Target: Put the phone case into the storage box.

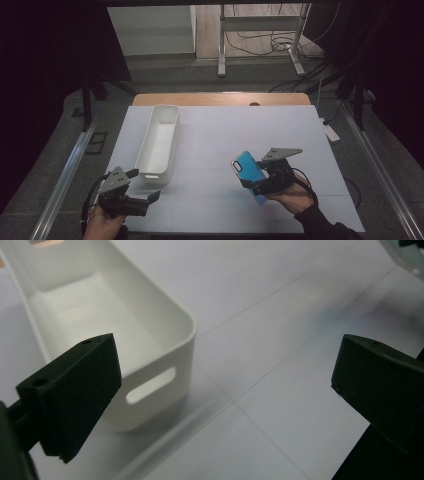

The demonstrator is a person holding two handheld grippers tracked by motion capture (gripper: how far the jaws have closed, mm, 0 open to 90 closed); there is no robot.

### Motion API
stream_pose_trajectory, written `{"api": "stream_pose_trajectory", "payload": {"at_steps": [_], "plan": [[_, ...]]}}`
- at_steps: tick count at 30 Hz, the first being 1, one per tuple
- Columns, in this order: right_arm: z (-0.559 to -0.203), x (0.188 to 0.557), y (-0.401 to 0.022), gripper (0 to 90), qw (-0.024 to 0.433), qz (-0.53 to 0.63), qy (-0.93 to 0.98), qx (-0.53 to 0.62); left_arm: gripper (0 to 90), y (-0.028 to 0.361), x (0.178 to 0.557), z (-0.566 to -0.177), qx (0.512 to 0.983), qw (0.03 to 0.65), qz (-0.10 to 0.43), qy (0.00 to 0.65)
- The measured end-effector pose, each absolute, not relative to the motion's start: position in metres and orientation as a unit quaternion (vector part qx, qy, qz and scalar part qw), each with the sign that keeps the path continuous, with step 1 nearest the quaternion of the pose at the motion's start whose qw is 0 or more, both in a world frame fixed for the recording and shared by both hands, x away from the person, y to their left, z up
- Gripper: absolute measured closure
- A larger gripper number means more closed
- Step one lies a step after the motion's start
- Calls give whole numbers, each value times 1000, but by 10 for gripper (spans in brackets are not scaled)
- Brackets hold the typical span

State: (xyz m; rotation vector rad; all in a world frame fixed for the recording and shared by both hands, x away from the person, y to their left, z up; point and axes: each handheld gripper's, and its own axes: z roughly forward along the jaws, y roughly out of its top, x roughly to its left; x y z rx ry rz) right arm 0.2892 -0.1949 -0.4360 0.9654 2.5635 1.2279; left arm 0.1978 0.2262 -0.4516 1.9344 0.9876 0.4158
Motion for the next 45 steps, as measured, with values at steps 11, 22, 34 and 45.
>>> {"api": "stream_pose_trajectory", "payload": {"at_steps": [11,22,34,45], "plan": [[-424,294,-194,167,50,444,848,284,0,206,216,-441,780,483,135,374],[-421,298,-191,167,34,467,842,267,0,182,233,-433,786,513,97,330],[-419,295,-188,167,30,477,840,257,0,152,248,-429,794,534,61,283],[-417,291,-186,167,23,487,837,247,1,123,264,-427,799,552,21,237]]}}
